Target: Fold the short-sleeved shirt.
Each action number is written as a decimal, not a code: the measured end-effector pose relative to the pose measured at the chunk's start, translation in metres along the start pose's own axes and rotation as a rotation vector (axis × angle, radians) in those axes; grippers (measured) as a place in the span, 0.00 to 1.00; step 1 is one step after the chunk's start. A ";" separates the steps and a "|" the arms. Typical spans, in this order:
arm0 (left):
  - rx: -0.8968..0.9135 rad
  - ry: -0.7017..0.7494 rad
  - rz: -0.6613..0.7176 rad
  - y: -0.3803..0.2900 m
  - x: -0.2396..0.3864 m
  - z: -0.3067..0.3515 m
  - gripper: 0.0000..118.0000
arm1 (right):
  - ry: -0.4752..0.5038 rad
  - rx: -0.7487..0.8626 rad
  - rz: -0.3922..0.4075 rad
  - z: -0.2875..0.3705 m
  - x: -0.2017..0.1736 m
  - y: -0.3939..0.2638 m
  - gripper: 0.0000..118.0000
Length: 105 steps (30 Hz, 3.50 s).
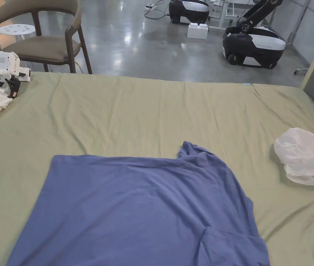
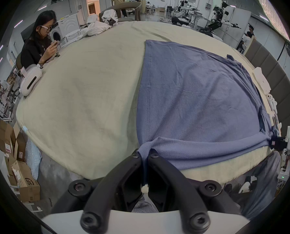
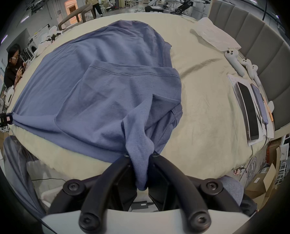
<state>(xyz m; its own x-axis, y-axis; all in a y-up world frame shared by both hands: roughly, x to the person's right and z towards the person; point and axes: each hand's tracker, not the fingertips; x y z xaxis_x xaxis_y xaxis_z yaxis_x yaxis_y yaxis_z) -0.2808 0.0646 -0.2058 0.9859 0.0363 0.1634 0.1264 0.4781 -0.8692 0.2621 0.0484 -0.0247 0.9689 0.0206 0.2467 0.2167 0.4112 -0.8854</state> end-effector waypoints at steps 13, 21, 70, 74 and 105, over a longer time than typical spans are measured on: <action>0.084 -0.037 0.029 0.014 0.005 0.023 0.00 | 0.033 0.159 -0.021 0.063 0.004 0.021 0.06; 0.178 -0.065 0.048 0.074 0.013 0.018 0.00 | 0.025 0.242 -0.005 0.058 0.011 0.104 0.06; 0.900 0.015 -0.088 0.095 0.088 0.095 0.00 | -0.050 1.109 -0.017 0.123 -0.098 0.135 0.00; 0.751 0.034 -0.096 0.097 0.063 0.073 0.00 | -0.033 1.080 -0.007 0.120 -0.098 0.134 0.00; -0.012 -0.007 -0.078 0.124 0.036 -0.108 0.03 | -0.050 0.727 -0.083 0.049 -0.052 0.122 0.00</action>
<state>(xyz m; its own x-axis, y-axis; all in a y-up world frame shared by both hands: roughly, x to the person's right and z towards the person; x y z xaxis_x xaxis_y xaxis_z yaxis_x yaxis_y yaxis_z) -0.2182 0.0298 -0.3580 0.9722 0.0059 0.2340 0.2039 0.4692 -0.8592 0.2327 0.1418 -0.1265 0.9424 -0.0027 0.3343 0.1382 0.9137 -0.3821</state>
